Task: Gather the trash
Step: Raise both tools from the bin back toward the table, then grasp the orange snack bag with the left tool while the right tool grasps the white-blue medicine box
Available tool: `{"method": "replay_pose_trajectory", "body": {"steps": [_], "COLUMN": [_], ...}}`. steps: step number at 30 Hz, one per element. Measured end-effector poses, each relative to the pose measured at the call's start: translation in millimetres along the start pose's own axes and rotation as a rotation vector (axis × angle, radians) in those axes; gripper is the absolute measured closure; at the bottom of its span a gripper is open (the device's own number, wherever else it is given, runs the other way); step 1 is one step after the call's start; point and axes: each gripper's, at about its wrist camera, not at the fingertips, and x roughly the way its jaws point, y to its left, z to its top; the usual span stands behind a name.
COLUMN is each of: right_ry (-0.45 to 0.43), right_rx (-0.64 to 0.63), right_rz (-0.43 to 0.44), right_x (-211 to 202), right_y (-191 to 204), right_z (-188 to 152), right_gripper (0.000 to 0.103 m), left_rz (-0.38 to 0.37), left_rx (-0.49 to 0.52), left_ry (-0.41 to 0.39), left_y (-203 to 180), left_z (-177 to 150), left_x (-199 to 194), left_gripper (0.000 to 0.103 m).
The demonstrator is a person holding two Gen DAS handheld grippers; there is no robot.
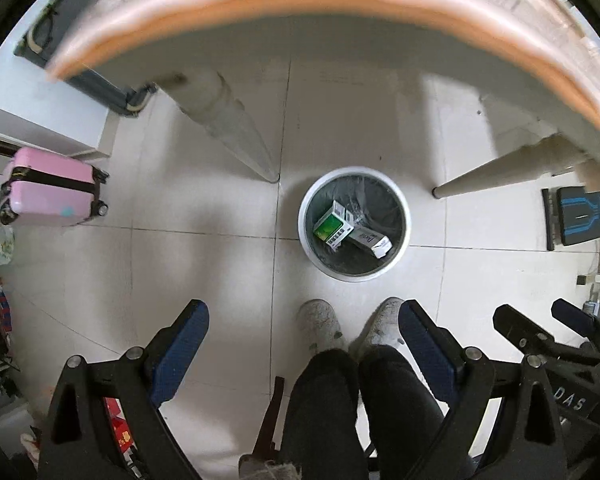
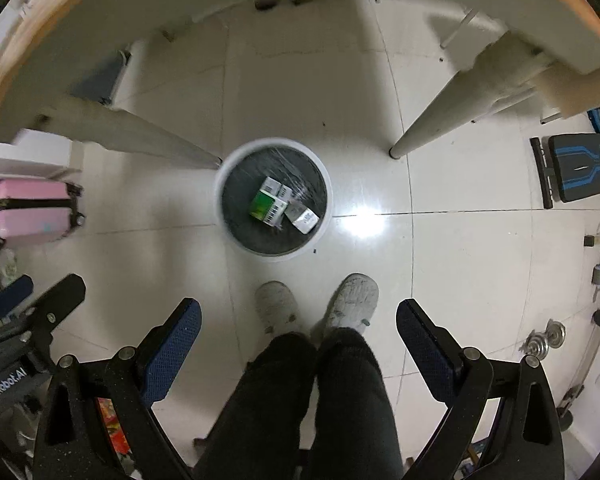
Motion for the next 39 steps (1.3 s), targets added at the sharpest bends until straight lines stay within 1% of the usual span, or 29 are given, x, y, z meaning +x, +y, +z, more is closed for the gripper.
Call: {"method": "replay_pose_trajectory", "body": {"steps": [4,5,8,10,12,13,14,16,17,19,22,24,25,27,29,30,31,32,33,34,36,37,38,39], "right_ry": [-0.042,-0.050,-0.090,-0.123,-0.151,-0.164,-0.176,-0.183,-0.181,-0.173,-0.149,-0.127,-0.107,-0.074,-0.037,-0.016,-0.005,0.012,0.025,0.035,0.039,0.044,0.057,0.066], "right_rx": [0.023,0.028,0.055,0.086,0.098,0.101,0.099,0.086,0.075,0.045,0.005,-0.026,-0.050,-0.085,-0.125,-0.152,-0.166,-0.187,-0.208,-0.221,-0.256,-0.267,-0.269,-0.271], "right_rz": [0.043,0.053,0.096,0.119,0.128,0.127,0.123,0.101,0.091,0.052,0.001,-0.028,-0.045,-0.067,-0.095,-0.108,-0.114,-0.128,-0.134,-0.136,-0.157,-0.149,-0.137,-0.138], "right_x": [-70,-81,-126,-156,-178,-188,-199,-216,-221,-227,-218,-207,-201,-183,-167,-158,-153,-146,-141,-136,-131,-130,-127,-125], "right_y": [6,7,3,-5,-14,-20,-26,-40,-46,-60,-77,-86,-91,-95,-99,-100,-101,-101,-101,-101,-100,-99,-100,-100], "right_z": [-7,-7,3,18,38,48,62,95,109,150,214,248,271,301,329,344,351,360,367,373,380,382,385,388], "right_gripper": [0.004,0.004,0.004,0.004,0.004,0.004,0.004,0.004,0.004,0.004,0.004,0.004,0.004,0.004,0.004,0.004,0.004,0.004,0.004,0.002,0.002,0.002,0.002,0.003], "left_rz": [0.010,0.014,0.017,0.013,0.011,0.013,0.014,0.032,0.038,0.056,0.073,0.085,0.090,0.097,0.113,0.119,0.121,0.124,0.121,0.115,0.113,0.112,0.109,0.110], "left_rx": [-0.007,-0.012,-0.042,-0.071,-0.086,-0.091,-0.092,-0.092,-0.090,-0.084,-0.072,-0.070,-0.065,-0.045,-0.021,-0.015,-0.012,-0.013,-0.019,-0.027,-0.035,-0.031,-0.029,-0.025], "left_ry": [-0.064,-0.082,-0.131,-0.160,-0.192,-0.209,-0.219,-0.241,-0.248,-0.255,-0.231,-0.213,-0.202,-0.170,-0.141,-0.128,-0.115,-0.103,-0.088,-0.080,-0.078,-0.066,-0.065,-0.065], "left_y": [6,7,7,4,1,-4,-4,-13,-18,-29,-50,-61,-66,-76,-82,-85,-87,-88,-89,-89,-89,-90,-91,-92], "left_z": [1,4,21,42,62,77,86,117,130,165,217,241,251,274,288,294,300,304,308,311,316,317,319,320], "left_x": [-55,-68,-98,-116,-130,-137,-144,-151,-154,-155,-143,-132,-127,-112,-100,-93,-86,-82,-77,-74,-71,-69,-68,-67], "left_gripper": [0.006,0.006,0.006,0.006,0.006,0.006,0.006,0.006,0.006,0.006,0.007,0.007,0.007,0.007,0.007,0.011,0.017,0.028,0.034,0.036,0.049,0.053,0.062,0.067]}}
